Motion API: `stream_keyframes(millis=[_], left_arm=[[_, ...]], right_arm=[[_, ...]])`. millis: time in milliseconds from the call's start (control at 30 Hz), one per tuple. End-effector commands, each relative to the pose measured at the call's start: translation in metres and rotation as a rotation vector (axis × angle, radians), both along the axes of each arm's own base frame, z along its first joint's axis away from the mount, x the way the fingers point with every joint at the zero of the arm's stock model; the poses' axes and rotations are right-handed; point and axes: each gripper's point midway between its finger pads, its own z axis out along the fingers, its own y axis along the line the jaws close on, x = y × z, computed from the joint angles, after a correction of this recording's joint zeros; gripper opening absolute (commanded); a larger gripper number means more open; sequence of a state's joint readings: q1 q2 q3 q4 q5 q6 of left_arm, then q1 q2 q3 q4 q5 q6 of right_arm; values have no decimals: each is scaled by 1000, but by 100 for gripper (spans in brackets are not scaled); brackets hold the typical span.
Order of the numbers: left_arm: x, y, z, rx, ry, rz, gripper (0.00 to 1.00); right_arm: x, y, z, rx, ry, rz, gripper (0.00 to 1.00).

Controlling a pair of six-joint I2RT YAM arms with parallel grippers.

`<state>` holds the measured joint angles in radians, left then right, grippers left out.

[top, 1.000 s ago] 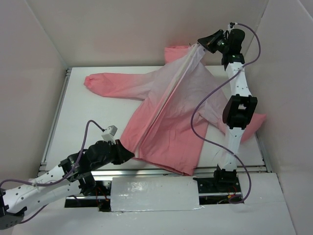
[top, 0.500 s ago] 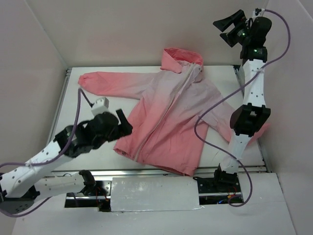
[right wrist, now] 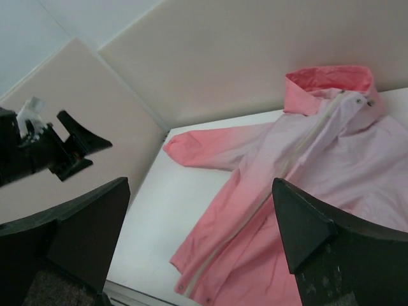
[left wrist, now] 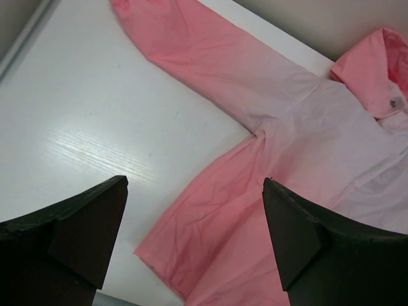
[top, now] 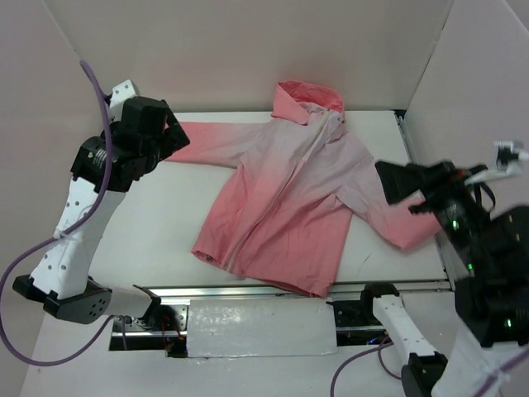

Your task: Zip up the jacket

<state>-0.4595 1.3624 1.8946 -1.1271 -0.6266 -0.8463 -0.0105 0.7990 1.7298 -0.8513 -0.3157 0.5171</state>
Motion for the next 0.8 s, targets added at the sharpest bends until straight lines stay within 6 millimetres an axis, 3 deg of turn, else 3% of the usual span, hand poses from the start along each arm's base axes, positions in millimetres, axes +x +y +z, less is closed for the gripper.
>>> stream_keyframes(millis=[0,67,200,233,333,467,600,767], left_arm=[[-26,32,-2,153,56,22,99],[-35,45,-6,186,51,57,99],[-70,72,-3,197,7,118,99],[-75,76,-14,213,25,129,99],[-95,90,-23,234,-1,132,99],[-122,109,-27,248,-31,164,99],[-127,113,-39,272,0,169,99],[-128,116,-39,296,22,181,99]], right_arm=[[-21,-25,-72,-84,214,-128,100],[-49,-37,-84,-104,229,-180,100],[-75,-46,-105,-123,283,-214,100],[-79,-45,-110,-124,295,-198,100],[-82,-45,-119,-134,328,-186,100],[-82,-43,-113,-131,316,-177,100],[-73,-37,-112,-129,317,-147,100],[-71,-32,-107,-131,296,-115,100]])
